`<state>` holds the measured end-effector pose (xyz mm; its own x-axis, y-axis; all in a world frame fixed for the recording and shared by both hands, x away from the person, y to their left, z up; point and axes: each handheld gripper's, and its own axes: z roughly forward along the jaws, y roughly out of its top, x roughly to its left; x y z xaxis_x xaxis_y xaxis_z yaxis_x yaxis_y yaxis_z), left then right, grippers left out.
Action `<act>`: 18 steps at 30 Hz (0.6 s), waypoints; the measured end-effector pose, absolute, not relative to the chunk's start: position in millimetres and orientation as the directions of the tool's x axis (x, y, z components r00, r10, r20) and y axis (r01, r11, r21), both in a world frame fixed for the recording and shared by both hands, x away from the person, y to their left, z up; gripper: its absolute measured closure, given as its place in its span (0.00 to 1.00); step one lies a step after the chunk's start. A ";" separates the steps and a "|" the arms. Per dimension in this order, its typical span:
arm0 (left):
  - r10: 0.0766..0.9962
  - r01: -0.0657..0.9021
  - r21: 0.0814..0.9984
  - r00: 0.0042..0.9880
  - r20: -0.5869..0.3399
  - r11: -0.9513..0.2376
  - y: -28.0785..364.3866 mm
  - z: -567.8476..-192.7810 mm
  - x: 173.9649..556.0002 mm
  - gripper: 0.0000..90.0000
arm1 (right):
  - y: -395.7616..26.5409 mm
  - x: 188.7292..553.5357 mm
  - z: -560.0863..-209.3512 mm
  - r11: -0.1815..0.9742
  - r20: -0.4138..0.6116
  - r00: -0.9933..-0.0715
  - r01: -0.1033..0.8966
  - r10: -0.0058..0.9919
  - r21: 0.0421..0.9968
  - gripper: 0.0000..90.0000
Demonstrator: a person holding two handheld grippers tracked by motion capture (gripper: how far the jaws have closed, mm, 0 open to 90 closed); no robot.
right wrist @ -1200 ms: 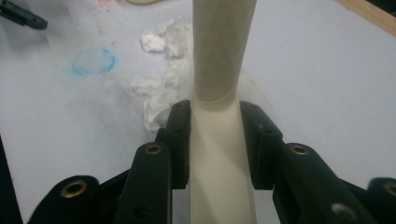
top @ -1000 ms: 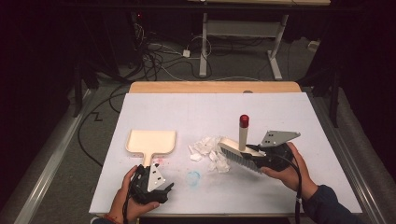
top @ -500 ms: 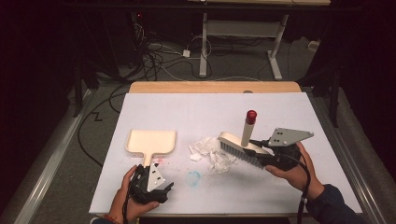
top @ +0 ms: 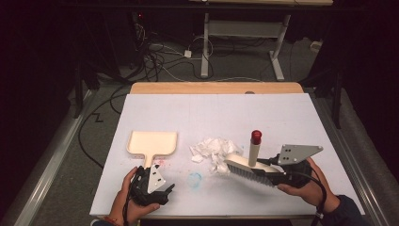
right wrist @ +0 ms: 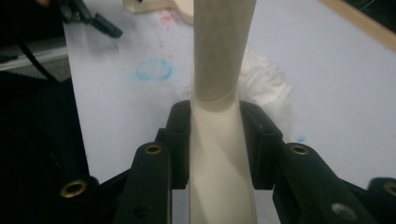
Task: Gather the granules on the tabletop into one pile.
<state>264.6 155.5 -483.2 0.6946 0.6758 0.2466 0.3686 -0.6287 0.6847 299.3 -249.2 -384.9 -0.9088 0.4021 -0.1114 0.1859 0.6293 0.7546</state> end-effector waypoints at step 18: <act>0.668 0.366 0.682 0.704 0.241 -0.633 152.7 -485.1 265.8 0.21 | -191.3 335.9 -411.3 0.576 -0.114 -0.892 0.182 0.438 0.797 0.76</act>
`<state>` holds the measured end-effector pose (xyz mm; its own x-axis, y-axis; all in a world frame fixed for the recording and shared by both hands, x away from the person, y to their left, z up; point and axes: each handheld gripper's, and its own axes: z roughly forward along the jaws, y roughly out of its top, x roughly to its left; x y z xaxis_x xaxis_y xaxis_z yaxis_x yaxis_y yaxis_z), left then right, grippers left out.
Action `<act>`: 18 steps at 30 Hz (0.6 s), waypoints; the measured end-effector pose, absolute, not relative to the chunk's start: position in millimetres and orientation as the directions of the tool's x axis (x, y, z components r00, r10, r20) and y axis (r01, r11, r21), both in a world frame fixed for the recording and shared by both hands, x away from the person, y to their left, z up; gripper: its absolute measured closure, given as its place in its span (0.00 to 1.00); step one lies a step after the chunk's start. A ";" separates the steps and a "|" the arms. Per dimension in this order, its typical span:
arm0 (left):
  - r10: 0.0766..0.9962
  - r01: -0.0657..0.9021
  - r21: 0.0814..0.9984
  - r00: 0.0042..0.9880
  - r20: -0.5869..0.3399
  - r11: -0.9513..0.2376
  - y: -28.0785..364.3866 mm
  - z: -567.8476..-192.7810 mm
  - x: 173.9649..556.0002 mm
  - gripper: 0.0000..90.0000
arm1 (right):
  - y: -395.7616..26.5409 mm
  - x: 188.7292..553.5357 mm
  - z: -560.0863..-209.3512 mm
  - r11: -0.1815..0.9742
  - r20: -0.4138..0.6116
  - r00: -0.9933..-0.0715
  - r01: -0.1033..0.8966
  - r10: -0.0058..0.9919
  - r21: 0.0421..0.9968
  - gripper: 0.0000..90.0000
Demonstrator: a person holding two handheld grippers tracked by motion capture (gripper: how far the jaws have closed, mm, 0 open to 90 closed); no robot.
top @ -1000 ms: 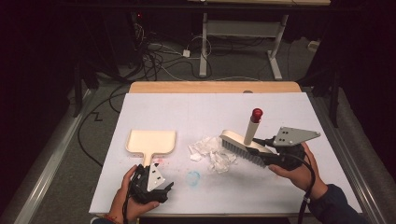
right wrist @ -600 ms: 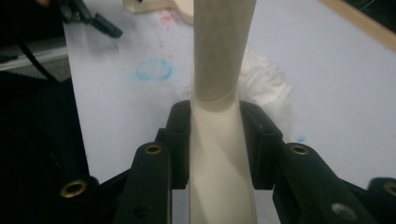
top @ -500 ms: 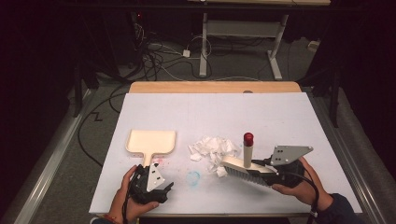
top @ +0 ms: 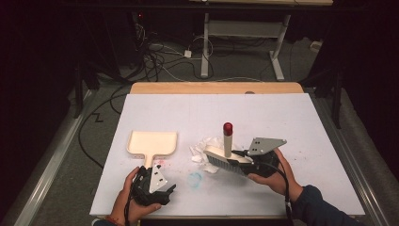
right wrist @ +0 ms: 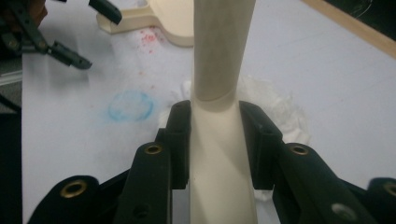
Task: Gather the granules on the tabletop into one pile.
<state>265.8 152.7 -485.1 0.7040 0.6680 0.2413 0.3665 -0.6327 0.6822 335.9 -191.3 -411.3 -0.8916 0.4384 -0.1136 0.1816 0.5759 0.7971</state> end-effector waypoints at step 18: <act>0.673 0.366 0.684 0.697 0.247 -0.631 154.6 -483.5 265.2 0.21 | -237.0 332.7 -367.3 0.447 -0.120 -0.837 0.158 0.534 0.881 0.76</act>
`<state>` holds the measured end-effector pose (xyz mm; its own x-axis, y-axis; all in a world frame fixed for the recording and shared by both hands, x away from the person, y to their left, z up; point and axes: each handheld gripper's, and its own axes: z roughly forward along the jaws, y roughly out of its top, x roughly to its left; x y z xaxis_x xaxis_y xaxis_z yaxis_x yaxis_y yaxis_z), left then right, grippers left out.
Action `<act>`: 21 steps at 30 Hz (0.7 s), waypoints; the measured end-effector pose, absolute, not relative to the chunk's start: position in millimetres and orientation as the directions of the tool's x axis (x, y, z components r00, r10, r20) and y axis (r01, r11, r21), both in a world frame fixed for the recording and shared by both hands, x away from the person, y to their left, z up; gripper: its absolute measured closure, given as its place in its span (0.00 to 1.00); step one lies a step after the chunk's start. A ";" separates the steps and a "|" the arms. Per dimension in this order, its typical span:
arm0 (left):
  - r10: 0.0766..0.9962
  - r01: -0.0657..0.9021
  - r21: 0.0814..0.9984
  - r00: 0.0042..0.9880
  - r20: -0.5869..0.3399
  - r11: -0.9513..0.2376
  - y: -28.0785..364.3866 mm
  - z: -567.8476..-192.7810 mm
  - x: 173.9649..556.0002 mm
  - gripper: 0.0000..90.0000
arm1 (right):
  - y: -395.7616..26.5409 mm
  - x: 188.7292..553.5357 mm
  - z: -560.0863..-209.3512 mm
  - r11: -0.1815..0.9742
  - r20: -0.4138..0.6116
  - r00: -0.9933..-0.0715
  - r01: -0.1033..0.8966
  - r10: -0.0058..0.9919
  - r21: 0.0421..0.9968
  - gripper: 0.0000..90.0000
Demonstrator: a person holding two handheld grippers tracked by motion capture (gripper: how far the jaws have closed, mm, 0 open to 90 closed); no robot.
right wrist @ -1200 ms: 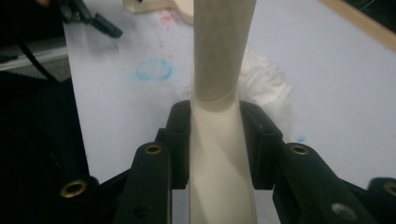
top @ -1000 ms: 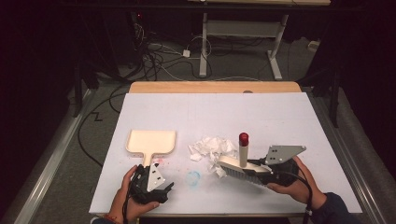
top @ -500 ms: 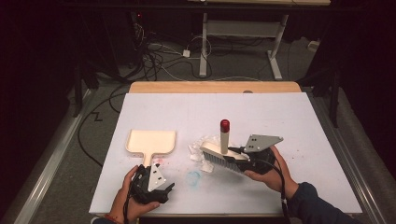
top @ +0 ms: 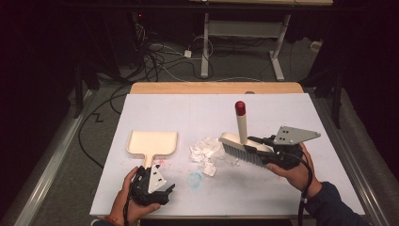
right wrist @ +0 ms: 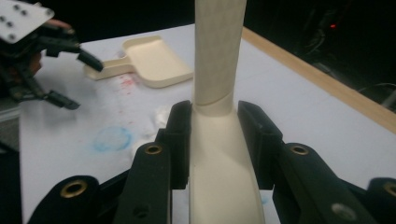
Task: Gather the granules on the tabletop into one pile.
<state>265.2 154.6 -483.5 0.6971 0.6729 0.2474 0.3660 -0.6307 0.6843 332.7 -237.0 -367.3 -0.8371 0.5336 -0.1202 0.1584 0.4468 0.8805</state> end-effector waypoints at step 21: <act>0.672 0.368 0.681 0.697 0.248 -0.633 155.9 -482.9 264.9 0.21 | -265.1 375.7 -418.6 0.340 -0.072 -0.716 0.238 0.694 0.910 0.76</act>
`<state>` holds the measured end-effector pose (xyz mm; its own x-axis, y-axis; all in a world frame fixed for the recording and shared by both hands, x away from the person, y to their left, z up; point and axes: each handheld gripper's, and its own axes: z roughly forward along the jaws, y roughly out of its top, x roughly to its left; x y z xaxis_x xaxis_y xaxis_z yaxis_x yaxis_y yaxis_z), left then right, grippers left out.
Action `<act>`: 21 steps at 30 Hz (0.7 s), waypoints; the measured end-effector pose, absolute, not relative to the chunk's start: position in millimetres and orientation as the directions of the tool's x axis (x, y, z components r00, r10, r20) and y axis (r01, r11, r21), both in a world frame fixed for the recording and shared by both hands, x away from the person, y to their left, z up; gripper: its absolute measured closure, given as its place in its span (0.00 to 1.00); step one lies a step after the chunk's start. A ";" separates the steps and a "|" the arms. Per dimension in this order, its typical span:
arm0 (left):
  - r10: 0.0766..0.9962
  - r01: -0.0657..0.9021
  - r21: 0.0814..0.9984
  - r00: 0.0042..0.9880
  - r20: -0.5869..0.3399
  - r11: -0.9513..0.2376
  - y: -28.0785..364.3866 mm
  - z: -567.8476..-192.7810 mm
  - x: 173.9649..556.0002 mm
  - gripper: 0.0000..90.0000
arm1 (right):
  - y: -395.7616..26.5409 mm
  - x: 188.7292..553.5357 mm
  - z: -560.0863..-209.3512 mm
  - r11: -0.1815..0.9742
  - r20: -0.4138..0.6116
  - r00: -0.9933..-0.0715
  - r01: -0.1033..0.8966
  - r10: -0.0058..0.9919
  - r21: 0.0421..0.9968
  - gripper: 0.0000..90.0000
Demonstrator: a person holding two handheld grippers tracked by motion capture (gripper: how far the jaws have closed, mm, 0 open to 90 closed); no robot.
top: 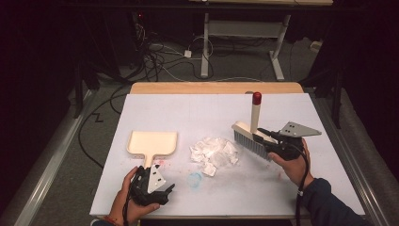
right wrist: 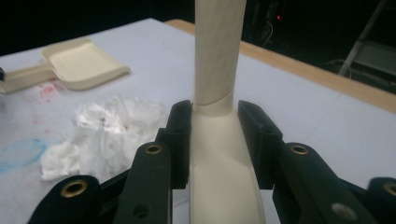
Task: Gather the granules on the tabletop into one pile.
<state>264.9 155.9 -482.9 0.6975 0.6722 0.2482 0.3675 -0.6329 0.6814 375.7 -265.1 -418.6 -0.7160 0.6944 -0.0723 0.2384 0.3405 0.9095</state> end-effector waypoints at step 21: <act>0.665 0.366 0.673 0.703 0.253 -0.643 154.9 -483.5 266.7 0.21 | -269.9 381.3 -416.8 0.460 0.013 -0.750 0.420 0.661 0.782 0.75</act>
